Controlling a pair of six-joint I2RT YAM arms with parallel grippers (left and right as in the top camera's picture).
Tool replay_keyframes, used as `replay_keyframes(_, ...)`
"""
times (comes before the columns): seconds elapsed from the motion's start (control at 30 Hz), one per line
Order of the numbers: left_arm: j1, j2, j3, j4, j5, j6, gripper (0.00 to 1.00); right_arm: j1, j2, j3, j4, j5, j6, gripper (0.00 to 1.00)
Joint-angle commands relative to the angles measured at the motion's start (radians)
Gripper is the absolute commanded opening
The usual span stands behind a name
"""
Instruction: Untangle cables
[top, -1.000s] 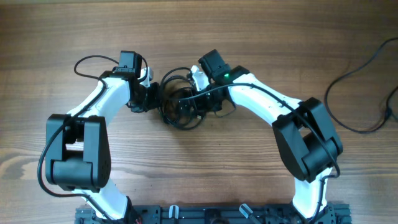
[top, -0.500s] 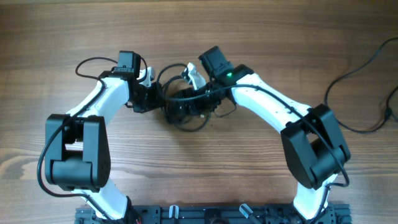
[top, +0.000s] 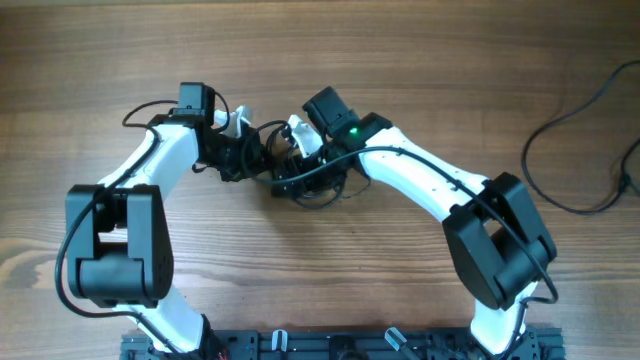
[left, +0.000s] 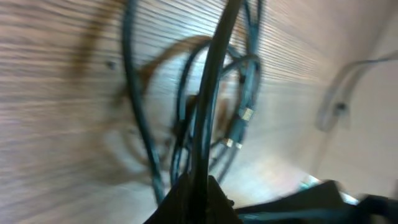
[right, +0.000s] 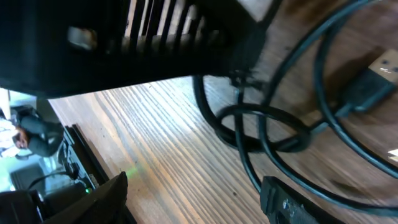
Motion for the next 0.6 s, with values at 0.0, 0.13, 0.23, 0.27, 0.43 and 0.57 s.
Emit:
replay_keyframes(0.0,0.032,0.000,-0.004,-0.009,0.209,-0.001,0.10,0.035,-0.012,0.008,0.019,0.013,-0.052,0.71)
replay_keyframes(0.13,0.048,0.000,-0.004,-0.011,0.229,-0.001,0.06,0.051,-0.012,0.008,0.045,0.116,-0.067,0.66)
replay_keyframes(0.23,0.048,0.000,-0.004,-0.012,0.229,-0.001,0.04,0.055,-0.008,0.008,0.047,0.207,-0.065,0.63)
replay_keyframes(0.27,0.048,0.000,-0.004,-0.012,0.230,-0.001,0.04,0.055,-0.005,0.008,0.054,0.211,-0.066,0.63)
replay_keyframes(0.43,0.048,0.000,-0.004,-0.024,0.308,-0.001,0.09,0.055,-0.001,0.008,0.113,0.207,-0.068,0.62)
replay_keyframes(0.57,0.048,0.000,-0.004,-0.027,0.307,-0.001,0.11,0.055,-0.001,0.008,0.144,0.207,-0.065,0.32)
